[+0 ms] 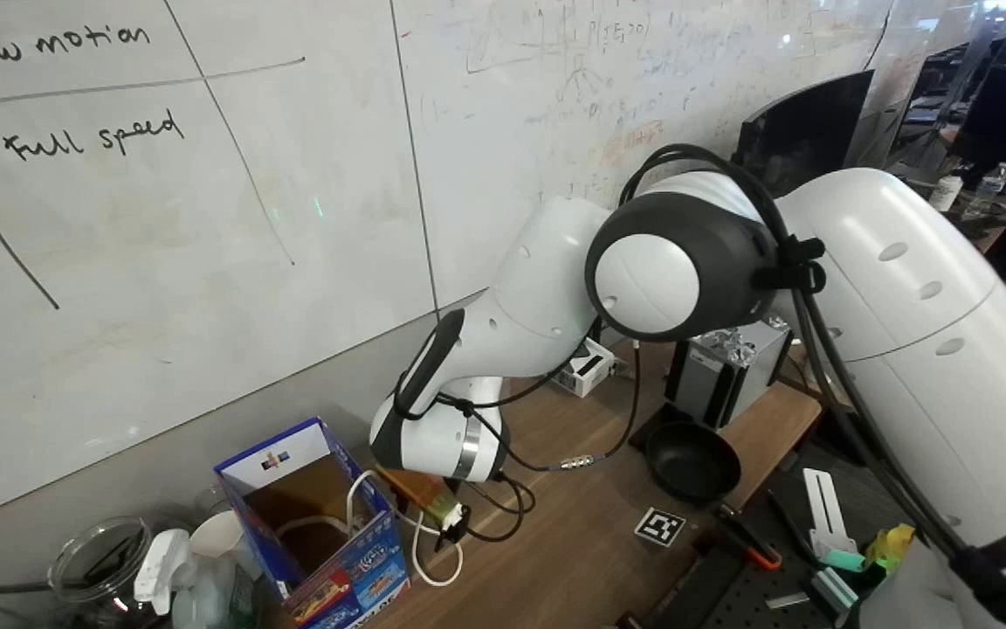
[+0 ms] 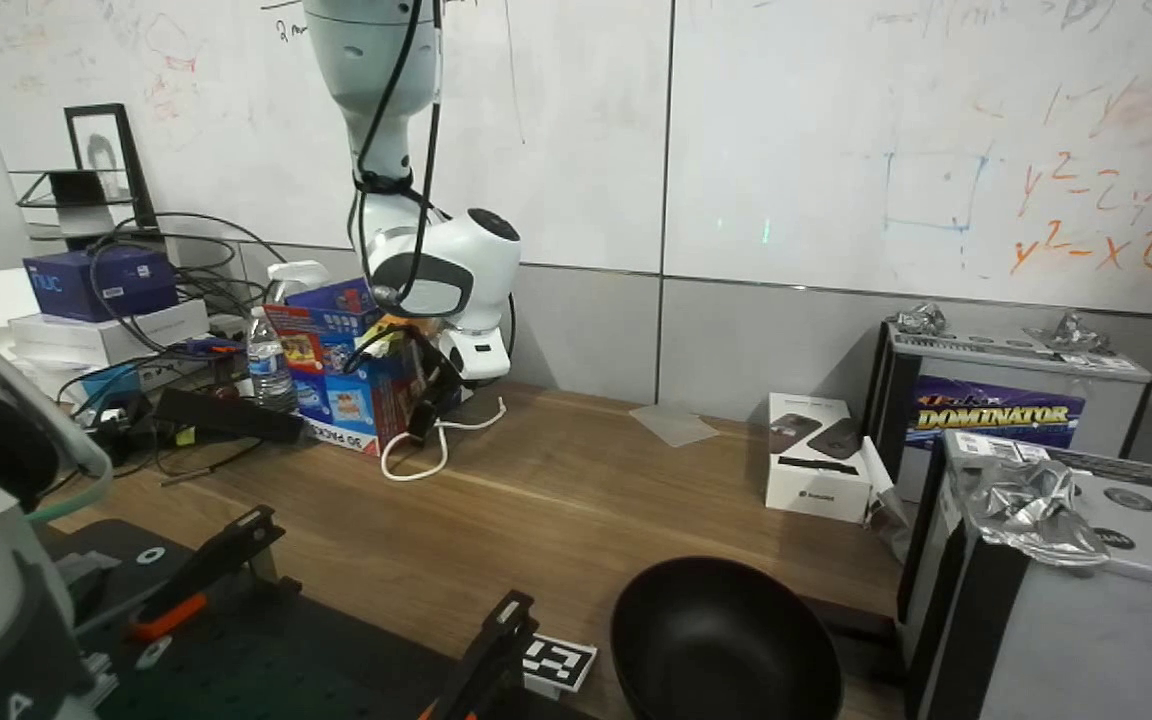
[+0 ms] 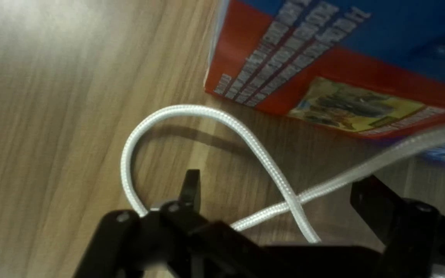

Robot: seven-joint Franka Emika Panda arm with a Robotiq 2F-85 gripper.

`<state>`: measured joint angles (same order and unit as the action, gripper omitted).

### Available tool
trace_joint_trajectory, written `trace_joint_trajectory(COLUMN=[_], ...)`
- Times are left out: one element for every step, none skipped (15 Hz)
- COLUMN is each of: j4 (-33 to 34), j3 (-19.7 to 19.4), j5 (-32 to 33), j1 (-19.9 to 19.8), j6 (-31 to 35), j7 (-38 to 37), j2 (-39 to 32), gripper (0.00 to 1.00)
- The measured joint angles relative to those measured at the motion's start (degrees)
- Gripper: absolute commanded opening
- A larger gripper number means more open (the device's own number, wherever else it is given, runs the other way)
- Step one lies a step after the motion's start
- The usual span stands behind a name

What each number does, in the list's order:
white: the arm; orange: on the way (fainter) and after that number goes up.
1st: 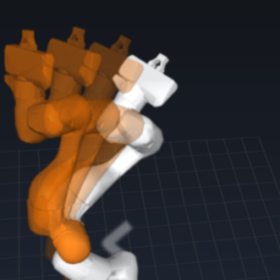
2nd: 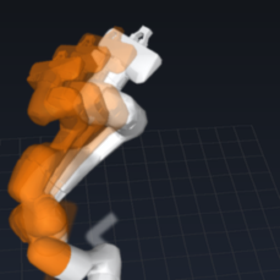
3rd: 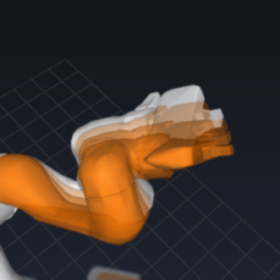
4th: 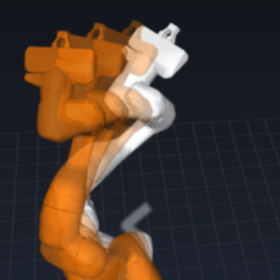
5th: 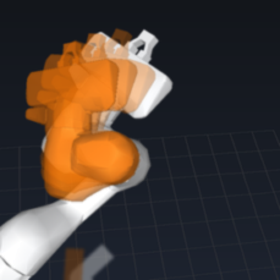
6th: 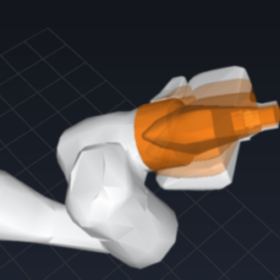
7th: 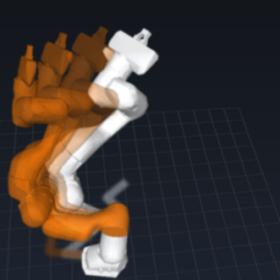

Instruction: Put the white ropes inside the blue box

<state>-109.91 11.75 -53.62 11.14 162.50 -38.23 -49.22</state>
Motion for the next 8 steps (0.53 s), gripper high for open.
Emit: trace_joint_trajectory(j4=[0.18,0.35,0.56,0.81,1.07,1.32,1.56,1.72], j3=[0.01,0.03,0.08,0.13,0.17,0.18,0.18,0.18], j5=[0.0,0.0,0.0,0.0,0.0,0.0,0.0,0.0], j1=[0.12,0.22,0.28,0.33,0.36,0.41,0.47,0.53], j6=[0.0,-0.02,-0.05,-0.06,-0.07,-0.07,-0.06,-0.04], j7=[0.0,0.0,0.0,0.0,-0.02,-0.03,-0.03,-0.03], j2=[-0.32,-0.61,-0.93,-1.27,-1.59,-1.87,-2.03,-2.07], gripper=[1.0,1.0,1.0,1.0,1.0,1.0,1.0,1.0])
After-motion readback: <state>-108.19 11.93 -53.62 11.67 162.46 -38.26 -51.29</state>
